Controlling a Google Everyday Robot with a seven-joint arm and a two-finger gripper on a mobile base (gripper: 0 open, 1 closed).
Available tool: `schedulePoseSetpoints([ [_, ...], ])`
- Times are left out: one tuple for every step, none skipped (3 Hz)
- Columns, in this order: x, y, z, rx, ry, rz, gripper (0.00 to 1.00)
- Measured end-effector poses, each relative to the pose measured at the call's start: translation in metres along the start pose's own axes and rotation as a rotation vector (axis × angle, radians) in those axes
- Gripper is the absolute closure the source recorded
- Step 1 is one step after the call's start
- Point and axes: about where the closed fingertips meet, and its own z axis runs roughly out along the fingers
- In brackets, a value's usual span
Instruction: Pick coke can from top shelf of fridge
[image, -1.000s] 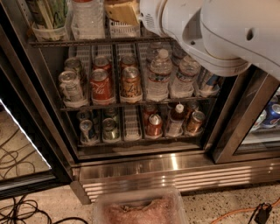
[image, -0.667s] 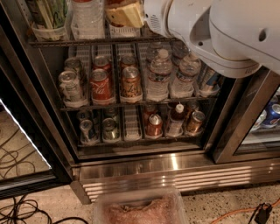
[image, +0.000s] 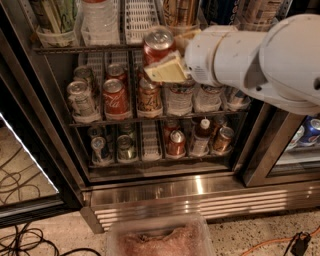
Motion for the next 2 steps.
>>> schedulePoseSetpoints([
  [0.034,-0.003,-0.004,-0.028,0.076,0.029,1.00],
  [0.051,-0.005,-0.006,-0.044,0.119,0.046,1.00],
])
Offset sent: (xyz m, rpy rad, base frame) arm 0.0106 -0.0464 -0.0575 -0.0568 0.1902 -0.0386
